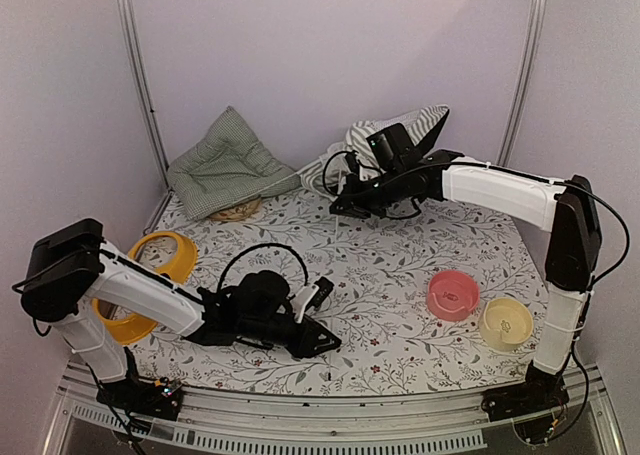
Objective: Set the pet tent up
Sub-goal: Pass from the right arm to the left
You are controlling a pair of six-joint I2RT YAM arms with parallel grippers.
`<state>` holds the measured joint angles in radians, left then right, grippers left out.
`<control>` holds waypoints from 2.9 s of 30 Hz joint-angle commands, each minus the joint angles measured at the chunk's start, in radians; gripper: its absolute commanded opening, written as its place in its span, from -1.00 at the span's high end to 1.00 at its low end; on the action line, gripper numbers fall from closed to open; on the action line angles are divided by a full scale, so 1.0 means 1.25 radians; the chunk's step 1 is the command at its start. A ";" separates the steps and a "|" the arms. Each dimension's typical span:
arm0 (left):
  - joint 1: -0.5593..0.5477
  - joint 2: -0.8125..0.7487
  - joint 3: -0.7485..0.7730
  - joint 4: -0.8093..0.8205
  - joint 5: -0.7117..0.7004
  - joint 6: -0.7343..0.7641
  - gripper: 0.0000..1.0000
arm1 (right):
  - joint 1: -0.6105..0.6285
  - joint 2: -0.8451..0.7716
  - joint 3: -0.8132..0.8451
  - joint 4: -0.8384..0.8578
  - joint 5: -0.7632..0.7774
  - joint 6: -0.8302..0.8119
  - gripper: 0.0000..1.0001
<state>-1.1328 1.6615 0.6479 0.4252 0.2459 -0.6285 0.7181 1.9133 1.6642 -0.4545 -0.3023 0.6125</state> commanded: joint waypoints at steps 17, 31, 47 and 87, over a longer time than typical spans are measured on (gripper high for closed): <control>-0.052 0.028 -0.014 0.046 -0.086 -0.045 0.51 | -0.045 0.019 0.037 0.034 0.059 -0.004 1.00; -0.064 -0.007 -0.028 0.031 -0.141 -0.044 1.00 | -0.053 0.019 0.036 0.027 0.061 -0.006 1.00; -0.039 -0.202 0.024 -0.122 -0.319 0.001 1.00 | -0.053 -0.105 -0.147 0.041 0.099 -0.052 -0.01; 0.008 -0.167 0.044 -0.117 -0.230 -0.049 1.00 | -0.038 -0.370 -0.357 0.212 -0.098 -0.113 -0.98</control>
<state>-1.1503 1.4384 0.6895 0.2298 -0.0322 -0.6643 0.6678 1.5158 1.2346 -0.2031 -0.4229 0.5037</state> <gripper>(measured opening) 0.010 0.989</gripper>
